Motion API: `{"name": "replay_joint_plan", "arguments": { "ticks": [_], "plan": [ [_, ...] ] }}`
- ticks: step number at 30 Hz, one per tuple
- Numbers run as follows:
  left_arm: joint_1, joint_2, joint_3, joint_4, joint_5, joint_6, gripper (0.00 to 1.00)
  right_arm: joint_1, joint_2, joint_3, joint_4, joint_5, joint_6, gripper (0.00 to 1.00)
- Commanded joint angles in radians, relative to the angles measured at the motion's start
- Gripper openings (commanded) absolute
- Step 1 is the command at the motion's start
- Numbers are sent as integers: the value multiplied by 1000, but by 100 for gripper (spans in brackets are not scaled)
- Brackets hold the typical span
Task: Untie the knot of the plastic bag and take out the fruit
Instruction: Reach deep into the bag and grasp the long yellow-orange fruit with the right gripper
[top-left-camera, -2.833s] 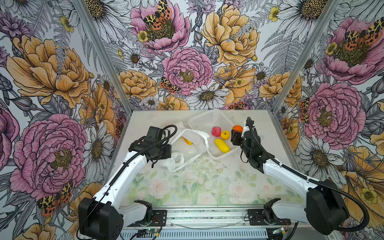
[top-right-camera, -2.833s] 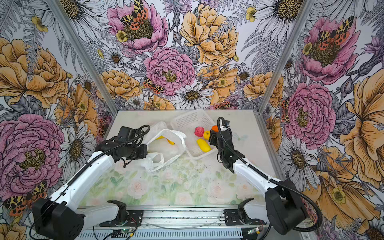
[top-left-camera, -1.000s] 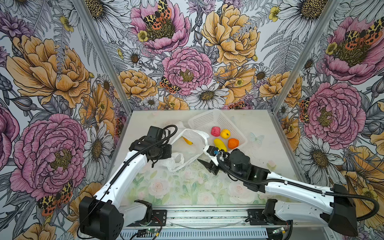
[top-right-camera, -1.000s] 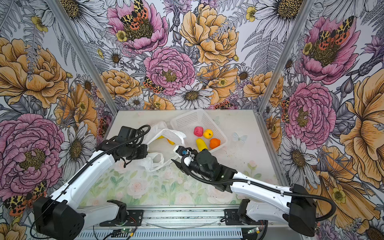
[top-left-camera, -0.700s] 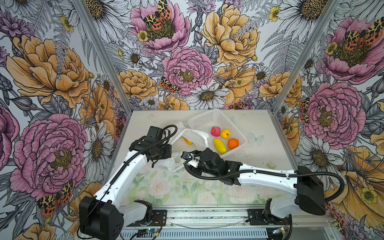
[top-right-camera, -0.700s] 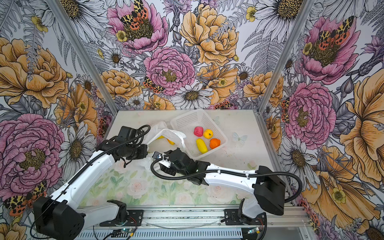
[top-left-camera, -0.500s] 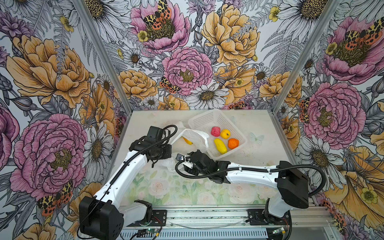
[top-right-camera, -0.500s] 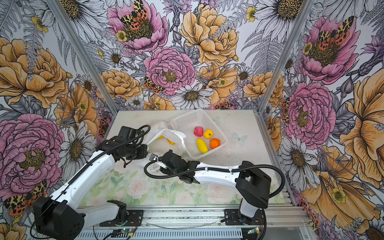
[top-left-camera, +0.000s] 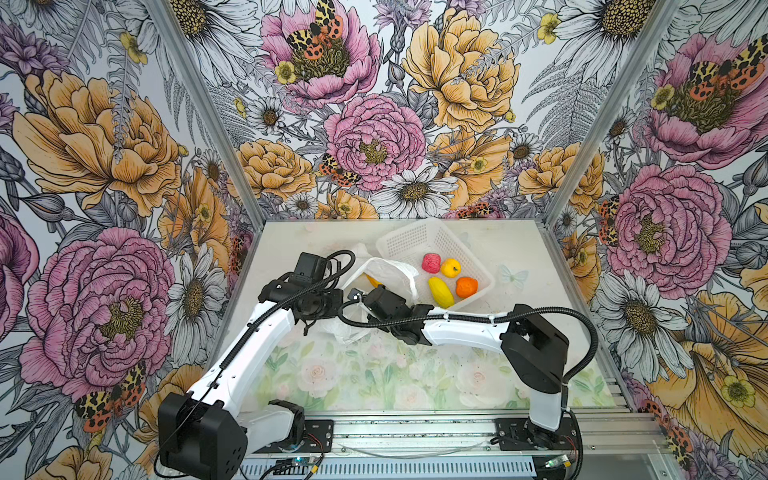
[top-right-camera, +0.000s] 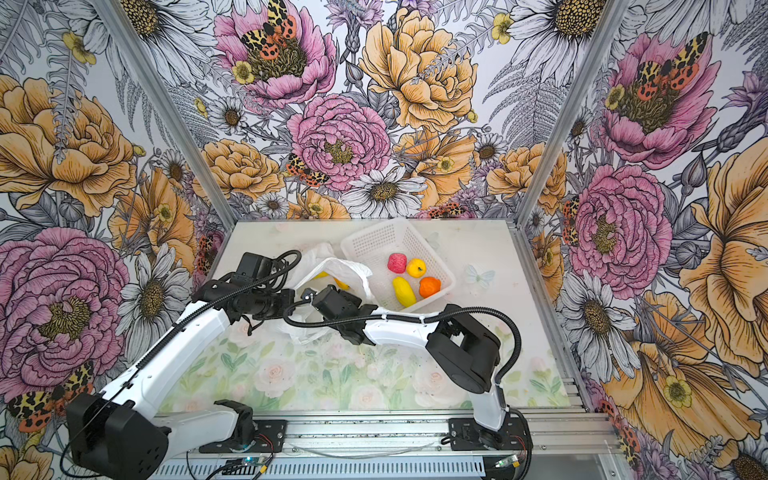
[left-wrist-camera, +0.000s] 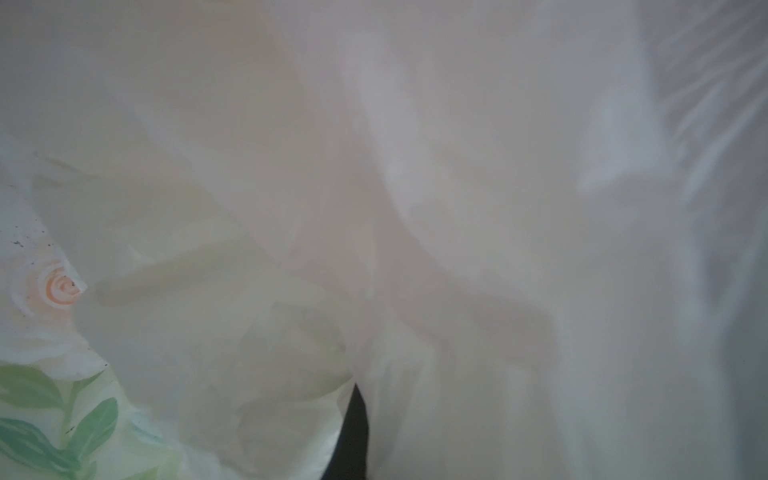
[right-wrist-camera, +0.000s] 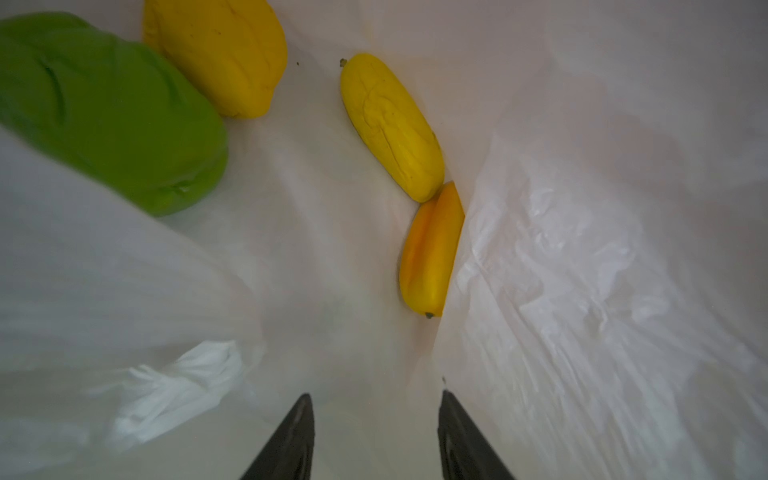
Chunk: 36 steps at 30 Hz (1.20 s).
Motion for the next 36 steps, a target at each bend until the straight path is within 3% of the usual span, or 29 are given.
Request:
{"name": "replay_joint_plan", "arguments": {
  "ticks": [1,11,21,25,29,36],
  "plan": [
    [-5,-1,-9,15,-11,7,0,-12,77,71,-17,8,28,46],
    [-9,-1,-8,15,-10,7,0,-54,232,210,-22,-99,97,42],
    [-12,-1,-9,15,-7,7,0,-109,394,453,-69,92,250,54],
    [-15,-5,-9,15,-8,7,0,-124,423,515,-109,159,278,69],
    [-16,-7,-9,15,-8,7,0,-139,445,533,-132,108,295,76],
    [-15,-10,-8,14,-10,7,0,-155,486,601,-240,-32,340,67]
  ]
}}
